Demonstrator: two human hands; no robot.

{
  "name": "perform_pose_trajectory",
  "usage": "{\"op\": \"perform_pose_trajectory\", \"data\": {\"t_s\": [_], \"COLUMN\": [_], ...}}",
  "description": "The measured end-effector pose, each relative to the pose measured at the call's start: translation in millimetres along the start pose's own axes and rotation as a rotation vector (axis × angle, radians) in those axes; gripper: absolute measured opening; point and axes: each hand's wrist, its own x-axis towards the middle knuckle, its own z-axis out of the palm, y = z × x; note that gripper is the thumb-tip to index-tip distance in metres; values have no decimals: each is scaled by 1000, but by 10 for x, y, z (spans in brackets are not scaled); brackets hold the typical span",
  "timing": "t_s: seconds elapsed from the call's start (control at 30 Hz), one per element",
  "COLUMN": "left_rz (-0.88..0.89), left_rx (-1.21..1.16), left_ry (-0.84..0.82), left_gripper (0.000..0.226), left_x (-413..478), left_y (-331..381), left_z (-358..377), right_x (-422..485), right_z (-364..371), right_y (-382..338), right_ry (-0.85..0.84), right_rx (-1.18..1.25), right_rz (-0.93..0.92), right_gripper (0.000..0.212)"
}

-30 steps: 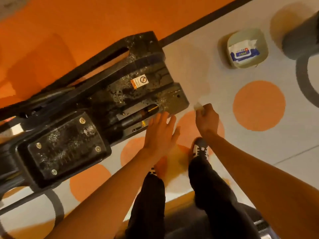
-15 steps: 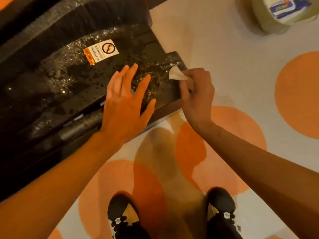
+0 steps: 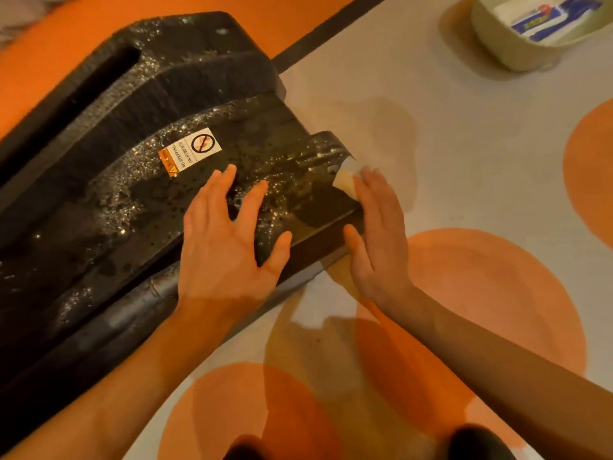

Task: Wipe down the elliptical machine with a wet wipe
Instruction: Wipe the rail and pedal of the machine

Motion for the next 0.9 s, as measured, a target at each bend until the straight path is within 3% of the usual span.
{"op": "perform_pose_trajectory", "data": {"t_s": [0.07, 0.13, 0.23, 0.33, 0.5, 0.57, 0.67, 0.73, 0.8, 0.9], "left_rz": [-10, -14, -13, -26, -49, -46, -52, -48, -32, -12], "left_rx": [3, -8, -42, -65, -77, -62, -35, -26, -26, -23], "left_ry": [-16, -18, -14, -17, -28, -29, -42, -44, -37, -18], "left_gripper": [70, 68, 65, 64, 62, 61, 61, 61, 61, 60], "left_x": [9, 13, 5, 16, 30, 32, 24, 20, 16, 16], "left_y": [7, 6, 11, 18, 30, 40, 50, 47, 43, 34], "left_z": [-9, -20, -43, -55, -61, -64, -67, -68, -64, -55], "right_x": [39, 4, -219, -474, -503, -389, -100, 68, 82, -146], "right_z": [69, 165, 334, 473, 516, 466, 348, 308, 279, 369], "right_y": [-3, -138, -477, -721, -382, -213, -90, -123, -327, -701], "right_ry": [91, 158, 200, 71, 55, 118, 235, 321, 400, 269], "right_rx": [208, 353, 297, 253, 113, 184, 612, 803, 731, 439], "right_rz": [375, 490, 271, 115, -151, 9, 605, 847, 750, 364], "right_gripper": [67, 75, 79, 75, 68, 68, 76, 75, 66, 60]}}
